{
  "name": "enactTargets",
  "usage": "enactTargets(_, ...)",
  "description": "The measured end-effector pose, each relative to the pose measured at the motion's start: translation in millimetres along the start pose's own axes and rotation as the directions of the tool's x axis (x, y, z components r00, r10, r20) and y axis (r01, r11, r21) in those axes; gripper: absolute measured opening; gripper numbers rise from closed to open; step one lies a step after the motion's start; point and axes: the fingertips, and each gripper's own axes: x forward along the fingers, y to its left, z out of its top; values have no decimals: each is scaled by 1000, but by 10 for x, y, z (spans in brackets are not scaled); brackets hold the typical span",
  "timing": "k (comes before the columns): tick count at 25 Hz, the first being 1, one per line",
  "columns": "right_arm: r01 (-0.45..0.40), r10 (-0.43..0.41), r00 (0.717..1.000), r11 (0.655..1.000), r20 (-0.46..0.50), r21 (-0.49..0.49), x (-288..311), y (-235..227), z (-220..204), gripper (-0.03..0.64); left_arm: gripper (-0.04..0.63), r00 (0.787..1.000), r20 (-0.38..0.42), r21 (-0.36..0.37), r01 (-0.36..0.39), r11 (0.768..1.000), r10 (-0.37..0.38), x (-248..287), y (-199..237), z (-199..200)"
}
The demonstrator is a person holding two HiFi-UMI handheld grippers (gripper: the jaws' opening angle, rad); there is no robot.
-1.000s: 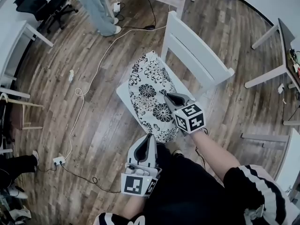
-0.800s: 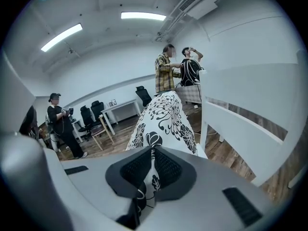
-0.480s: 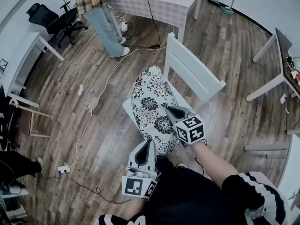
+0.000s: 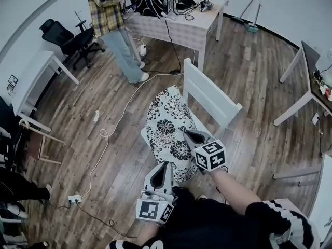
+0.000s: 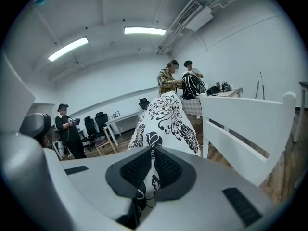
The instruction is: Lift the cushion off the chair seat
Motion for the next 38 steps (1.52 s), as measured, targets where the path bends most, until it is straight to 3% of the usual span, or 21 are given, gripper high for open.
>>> enactTargets(18, -60, 61, 993, 998, 100, -17, -390, 271, 257, 34, 2, 997, 72, 68, -19, 997, 14, -101, -266, 260)
enactTargets(38, -142, 145, 984, 989, 103, -30, -1043, 470, -106, 34, 2, 996, 70, 59, -59, 997, 54, -471, -902, -9)
